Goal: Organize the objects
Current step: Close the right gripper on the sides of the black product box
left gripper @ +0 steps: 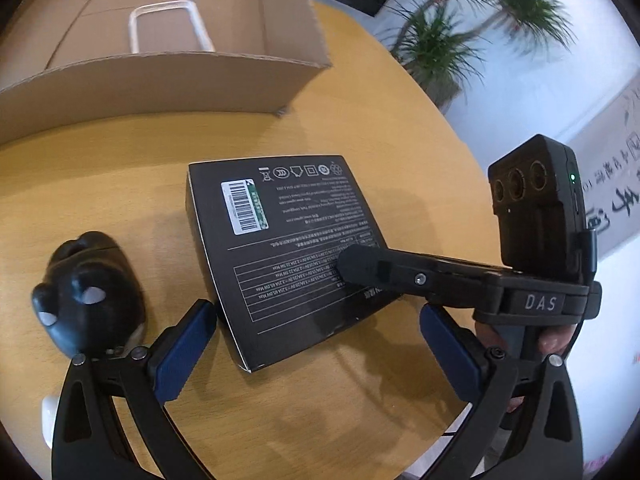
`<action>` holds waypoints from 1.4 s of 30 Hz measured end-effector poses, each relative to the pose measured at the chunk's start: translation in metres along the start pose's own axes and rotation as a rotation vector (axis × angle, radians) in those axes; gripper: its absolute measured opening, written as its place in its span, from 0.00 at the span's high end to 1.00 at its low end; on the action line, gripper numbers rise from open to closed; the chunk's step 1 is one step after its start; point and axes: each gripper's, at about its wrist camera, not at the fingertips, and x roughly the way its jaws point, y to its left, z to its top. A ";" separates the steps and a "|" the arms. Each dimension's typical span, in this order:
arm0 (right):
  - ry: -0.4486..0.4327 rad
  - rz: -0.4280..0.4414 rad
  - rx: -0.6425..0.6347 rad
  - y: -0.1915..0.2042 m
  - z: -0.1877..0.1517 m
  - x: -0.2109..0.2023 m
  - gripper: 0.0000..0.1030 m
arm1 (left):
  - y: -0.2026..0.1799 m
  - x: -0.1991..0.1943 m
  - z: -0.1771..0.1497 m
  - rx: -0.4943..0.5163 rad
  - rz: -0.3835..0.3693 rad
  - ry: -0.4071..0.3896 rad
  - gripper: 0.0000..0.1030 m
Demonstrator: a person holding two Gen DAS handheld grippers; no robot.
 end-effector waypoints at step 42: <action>-0.034 -0.040 0.036 -0.007 -0.007 -0.021 0.54 | 0.022 0.001 0.015 -0.174 -0.058 0.072 0.35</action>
